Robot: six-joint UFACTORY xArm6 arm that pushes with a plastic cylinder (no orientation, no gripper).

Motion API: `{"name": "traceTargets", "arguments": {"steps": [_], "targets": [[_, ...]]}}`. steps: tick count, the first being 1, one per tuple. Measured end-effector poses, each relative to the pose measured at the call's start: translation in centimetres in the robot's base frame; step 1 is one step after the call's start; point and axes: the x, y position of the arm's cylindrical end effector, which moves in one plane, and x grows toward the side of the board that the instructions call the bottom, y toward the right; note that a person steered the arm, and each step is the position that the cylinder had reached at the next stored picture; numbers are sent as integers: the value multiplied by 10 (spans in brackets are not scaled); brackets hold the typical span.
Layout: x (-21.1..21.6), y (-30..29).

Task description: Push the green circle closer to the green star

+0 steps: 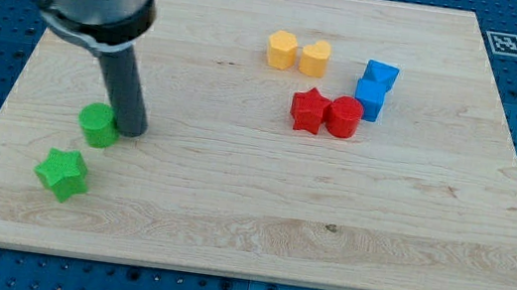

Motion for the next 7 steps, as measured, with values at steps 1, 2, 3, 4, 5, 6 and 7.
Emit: {"name": "traceTargets", "arguments": {"steps": [1,2,3,4,5,6,7], "targets": [[0,-9],[-4,-11],[-26,-13],[-42,-39],[-45,-56],[-23,-64],[-16,-64]]}}
